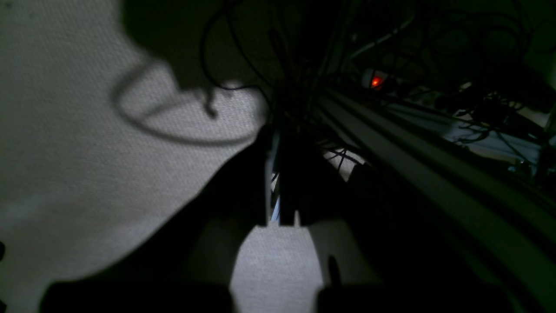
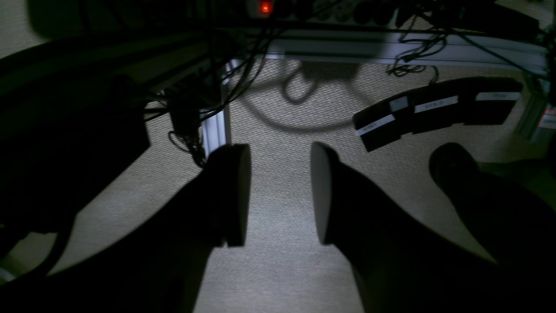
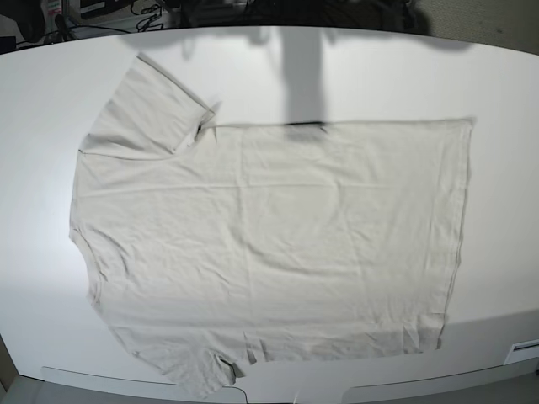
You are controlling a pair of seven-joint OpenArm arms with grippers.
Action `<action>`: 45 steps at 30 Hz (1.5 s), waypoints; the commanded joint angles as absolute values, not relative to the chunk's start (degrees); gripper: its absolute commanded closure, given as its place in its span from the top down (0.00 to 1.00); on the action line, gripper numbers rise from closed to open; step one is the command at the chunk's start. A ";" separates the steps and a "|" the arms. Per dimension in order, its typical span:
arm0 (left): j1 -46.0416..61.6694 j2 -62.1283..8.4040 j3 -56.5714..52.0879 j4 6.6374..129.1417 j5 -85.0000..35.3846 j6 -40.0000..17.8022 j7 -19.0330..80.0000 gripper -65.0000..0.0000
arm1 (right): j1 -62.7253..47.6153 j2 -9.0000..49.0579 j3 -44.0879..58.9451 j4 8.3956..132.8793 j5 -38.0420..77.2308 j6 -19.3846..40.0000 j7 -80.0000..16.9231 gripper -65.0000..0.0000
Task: Fold the T-shirt properly
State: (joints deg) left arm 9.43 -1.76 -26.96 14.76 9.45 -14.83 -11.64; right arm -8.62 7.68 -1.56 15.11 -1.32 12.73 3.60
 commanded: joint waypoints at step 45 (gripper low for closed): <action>47.31 -2.02 -26.96 74.15 5.96 -26.87 -5.52 0.36 | -50.96 20.53 -1.58 75.48 1.93 27.22 1.74 0.37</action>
State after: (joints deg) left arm 46.22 -1.78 -26.63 73.82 6.28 -26.85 -4.71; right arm -50.30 20.05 -1.65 75.13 1.63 26.83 0.84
